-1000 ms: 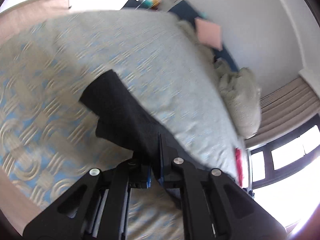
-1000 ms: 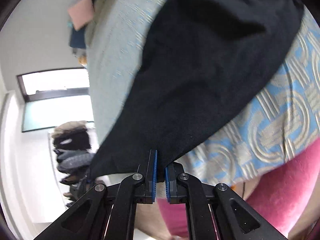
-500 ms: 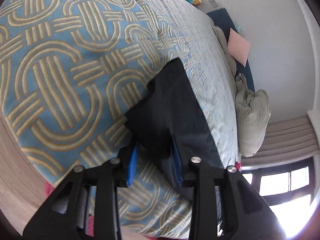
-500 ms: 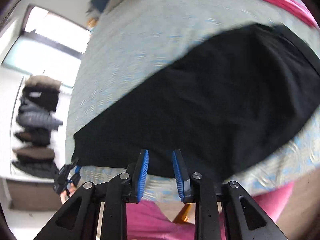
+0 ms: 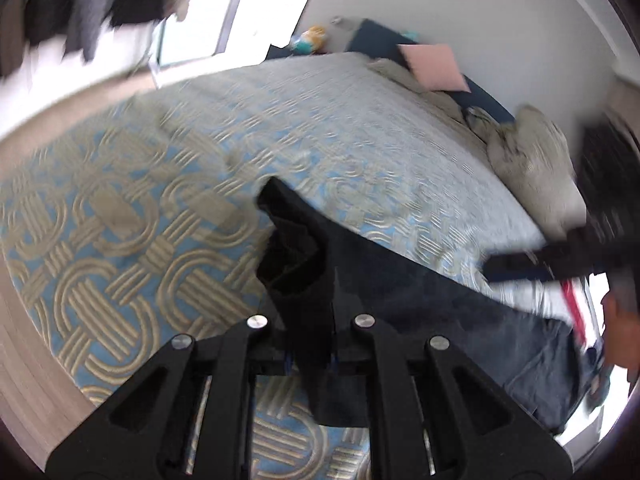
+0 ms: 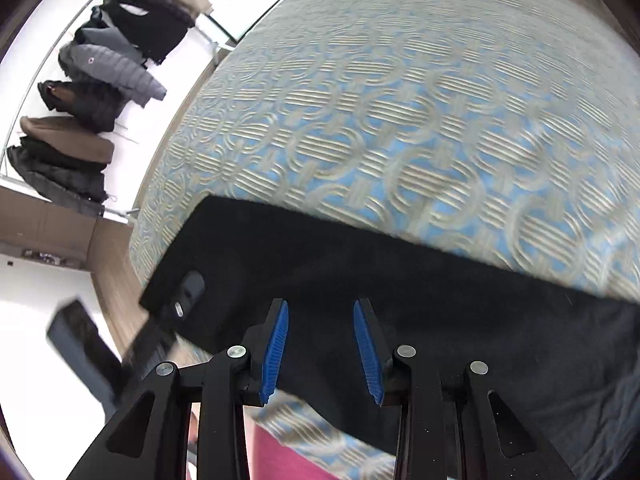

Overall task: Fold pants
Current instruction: 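Lay the trousers flat and open both tools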

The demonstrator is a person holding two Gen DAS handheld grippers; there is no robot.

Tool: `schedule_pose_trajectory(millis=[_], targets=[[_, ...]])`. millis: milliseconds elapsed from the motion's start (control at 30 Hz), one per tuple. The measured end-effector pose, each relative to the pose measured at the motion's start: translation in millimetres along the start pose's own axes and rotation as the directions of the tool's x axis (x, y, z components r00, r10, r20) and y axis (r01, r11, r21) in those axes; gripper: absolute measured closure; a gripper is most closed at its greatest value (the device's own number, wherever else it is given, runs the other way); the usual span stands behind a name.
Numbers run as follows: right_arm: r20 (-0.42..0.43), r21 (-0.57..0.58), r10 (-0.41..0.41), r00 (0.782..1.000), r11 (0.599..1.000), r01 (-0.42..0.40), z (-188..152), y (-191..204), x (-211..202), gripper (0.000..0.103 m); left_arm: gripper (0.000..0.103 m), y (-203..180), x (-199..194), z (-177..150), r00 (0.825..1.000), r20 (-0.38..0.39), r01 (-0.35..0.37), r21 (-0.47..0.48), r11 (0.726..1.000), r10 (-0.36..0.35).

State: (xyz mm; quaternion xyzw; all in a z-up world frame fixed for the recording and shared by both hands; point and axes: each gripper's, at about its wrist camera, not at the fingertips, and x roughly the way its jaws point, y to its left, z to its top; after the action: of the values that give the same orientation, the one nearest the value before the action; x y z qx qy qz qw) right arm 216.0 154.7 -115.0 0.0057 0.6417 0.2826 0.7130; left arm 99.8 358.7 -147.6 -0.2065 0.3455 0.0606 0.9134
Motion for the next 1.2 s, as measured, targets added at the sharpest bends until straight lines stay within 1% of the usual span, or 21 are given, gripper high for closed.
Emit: schedule_pose_trajectory(millis=[67, 100, 167, 233, 333, 433, 500, 533, 567, 600, 633, 667, 700, 733, 833, 867, 900, 1000, 1067, 1100, 1200], targets=[[-0.025, -0.012, 0.02, 0.999, 1.0, -0.02, 24.0, 9.4, 13.4, 0.068, 0.09, -26.5, -4.7, -8.4, 0.999, 0.032, -0.016, 0.158, 0.987, 0.011], [-0.043, -0.029, 0.044, 0.998, 0.999, -0.045, 34.7, 17.3, 18.7, 0.061, 0.09, -36.6, -6.1, -12.8, 0.999, 0.045, -0.027, 0.221, 0.975, 0.017], [-0.087, -0.066, 0.081, 0.993, 0.994, -0.087, 52.9, 31.2, 30.5, 0.045, 0.09, -58.8, -5.9, -26.2, 0.996, 0.076, -0.07, 0.366, 0.928, 0.045], [-0.11, -0.096, 0.068, 0.992, 0.992, -0.078, 65.9, 44.6, 36.1, 0.04, 0.09, -72.0, -4.0, -39.9, 0.992, 0.099, -0.116, 0.475, 0.872, 0.078], [-0.118, -0.146, -0.005, 0.993, 0.989, -0.012, 74.6, 62.3, 39.4, 0.04, 0.09, -80.8, -0.8, -47.5, 0.989, 0.113, -0.143, 0.544, 0.827, 0.097], [-0.136, -0.229, -0.049, 0.99, 0.973, 0.017, 71.1, 82.3, 42.7, 0.04, 0.09, -75.0, 1.9, -43.8, 0.989, 0.112, -0.139, 0.539, 0.83, 0.094], [-0.118, -0.291, -0.09, 0.989, 0.955, 0.052, 67.3, 95.2, 44.8, 0.04, 0.09, -70.5, 2.4, -40.2, 0.981, 0.138, -0.192, 0.546, 0.816, 0.139], [-0.094, -0.313, -0.104, 0.99, 0.947, 0.069, 65.7, 100.4, 43.3, 0.04, 0.09, -55.6, 8.5, -29.0, 0.97, 0.149, -0.241, 0.51, 0.825, 0.192], [-0.061, -0.319, -0.105, 0.993, 0.944, 0.08, 63.6, 103.1, 38.3, 0.04, 0.089, -33.9, 14.6, -17.1, 0.961, 0.132, -0.276, 0.451, 0.849, 0.242], [-0.047, -0.312, -0.1, 0.994, 0.947, 0.08, 62.2, 102.1, 33.6, 0.04, 0.081, -10.3, 21.5, -7.1, 0.953, 0.095, -0.302, 0.379, 0.875, 0.288], [-0.035, -0.294, -0.086, 0.996, 0.953, 0.072, 60.1, 97.9, 28.2, 0.04, 0.08, 24.0, 30.2, 4.1, 0.943, 0.015, -0.323, 0.268, 0.908, 0.331], [-0.026, -0.267, -0.065, 0.998, 0.962, 0.056, 56.7, 90.6, 20.7, 0.04, 0.087, 61.4, 36.1, 11.3, 0.915, -0.075, -0.383, 0.143, 0.913, 0.396], [-0.014, -0.243, -0.05, 0.999, 0.969, 0.045, 52.4, 81.8, 13.3, 0.04, 0.088, 91.7, 29.1, 15.4, 0.912, -0.102, -0.396, 0.039, 0.917, 0.398], [0.003, -0.216, -0.04, 0.999, 0.976, 0.039, 46.2, 68.7, 4.1, 0.04, 0.088, 105.4, 15.2, 18.9, 0.918, -0.082, -0.391, -0.019, 0.92, 0.389], [0.052, -0.132, -0.068, 0.996, 0.988, 0.074, 19.7, 16.8, -25.0, 0.04, 0.088, 108.5, -20.1, 26.3, 0.896, -0.018, -0.444, -0.025, 0.896, 0.444], [0.065, -0.089, -0.097, 0.993, 0.991, 0.102, 9.2, -6.4, -33.2, 0.04, 0.088, 103.1, -26.6, 28.0, 0.896, -0.008, -0.444, -0.011, 0.896, 0.444], [0.075, -0.029, -0.131, 0.989, 0.991, 0.133, -4.0, -35.1, -43.0, 0.04, 0.088, 95.3, -32.0, 28.8, 0.901, 0.001, -0.433, 0.001, 0.901, 0.433], [0.091, 0.123, -0.198, 0.976, 0.975, 0.186, -40.9, -107.2, -68.3, 0.04, 0.081, 47.3, -36.7, 33.7, 0.942, 0.016, -0.337, 0.068, 0.939, 0.336], [0.103, 0.256, -0.24, 0.965, 0.944, 0.208, -76.4, -164.8, -91.4, 0.04, 0.059, 1.6, -31.1, 36.6, 0.97, 0.014, -0.241, 0.121, 0.963, 0.241], [0.108, 0.328, -0.249, 0.963, 0.923, 0.202, -98.5, -196.2, -103.9, 0.04, 0.056, -26.0, -26.6, 35.2, 0.984, 0.007, -0.179, 0.149, 0.972, 0.18], [0.12, 0.464, -0.276, 0.954, 0.865, 0.192, -155.5, -272.5, -128.7, 0.04, 0.053, -96.1, -6.0, 27.0, 0.997, -0.058, -0.03, 0.214, 0.976, 0.043]])
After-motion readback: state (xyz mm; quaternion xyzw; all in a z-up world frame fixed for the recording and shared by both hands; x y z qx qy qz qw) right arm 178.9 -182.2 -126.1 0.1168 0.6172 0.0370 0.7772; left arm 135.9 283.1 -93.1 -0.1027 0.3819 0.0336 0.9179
